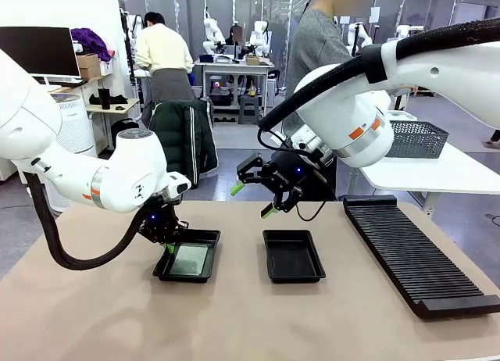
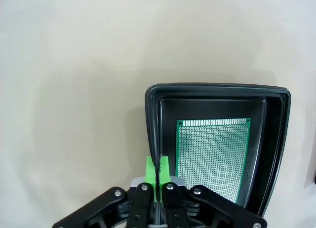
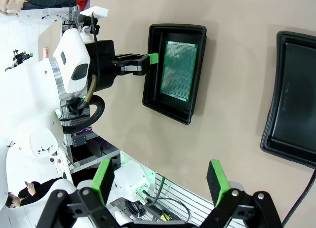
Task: Inspect and transfer BCBs to ESD trays.
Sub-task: Pick up the ESD tray and place it on the left side of the table.
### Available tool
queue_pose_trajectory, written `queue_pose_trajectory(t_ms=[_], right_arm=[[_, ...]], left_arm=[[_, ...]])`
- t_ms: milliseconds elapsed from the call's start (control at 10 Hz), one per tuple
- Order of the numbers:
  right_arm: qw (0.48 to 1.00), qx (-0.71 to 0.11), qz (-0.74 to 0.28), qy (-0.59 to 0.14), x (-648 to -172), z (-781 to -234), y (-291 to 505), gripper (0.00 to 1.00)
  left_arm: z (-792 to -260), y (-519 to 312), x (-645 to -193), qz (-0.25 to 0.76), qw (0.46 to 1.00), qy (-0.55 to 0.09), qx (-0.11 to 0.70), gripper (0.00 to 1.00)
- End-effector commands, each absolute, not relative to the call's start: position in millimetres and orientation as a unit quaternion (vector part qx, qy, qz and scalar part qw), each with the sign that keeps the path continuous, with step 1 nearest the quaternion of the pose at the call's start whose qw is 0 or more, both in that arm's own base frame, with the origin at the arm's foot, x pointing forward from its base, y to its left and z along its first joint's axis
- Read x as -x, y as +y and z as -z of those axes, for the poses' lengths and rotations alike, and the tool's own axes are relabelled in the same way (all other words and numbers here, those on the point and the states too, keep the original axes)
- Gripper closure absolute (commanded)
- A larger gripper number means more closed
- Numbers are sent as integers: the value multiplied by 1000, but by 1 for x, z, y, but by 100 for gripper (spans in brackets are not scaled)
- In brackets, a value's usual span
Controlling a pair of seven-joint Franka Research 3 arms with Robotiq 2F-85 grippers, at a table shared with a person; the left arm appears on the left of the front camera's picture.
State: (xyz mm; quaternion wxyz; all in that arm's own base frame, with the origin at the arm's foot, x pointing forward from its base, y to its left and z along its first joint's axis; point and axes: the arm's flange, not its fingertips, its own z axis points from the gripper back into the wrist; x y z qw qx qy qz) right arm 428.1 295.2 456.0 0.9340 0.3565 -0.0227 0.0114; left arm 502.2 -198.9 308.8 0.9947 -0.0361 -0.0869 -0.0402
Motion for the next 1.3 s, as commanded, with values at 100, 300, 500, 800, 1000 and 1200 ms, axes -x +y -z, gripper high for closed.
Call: queue_pose_trajectory(t_ms=[100, 300, 500, 800, 1000, 1200], right_arm=[[934, -356, -11, -23, -428, -455, 294, 0], [934, -356, -11, -23, -428, -455, 294, 0], [934, -356, -11, -23, -428, -455, 294, 0], [934, -356, -11, -23, -428, -455, 294, 0], [934, -356, -11, -23, -428, -455, 294, 0], [934, -356, -11, -23, -428, -455, 294, 0]], left_arm=[[-309, -199, -502, 41, 995, -87, 35, 100], [-309, -199, -502, 41, 995, -87, 35, 100], [-314, -193, -499, 29, 995, -88, 30, 97], [-318, -172, -498, 18, 996, -85, 37, 97], [-318, -154, -500, 13, 996, -84, 39, 97], [-318, -126, -502, 8, 995, -81, 50, 97]])
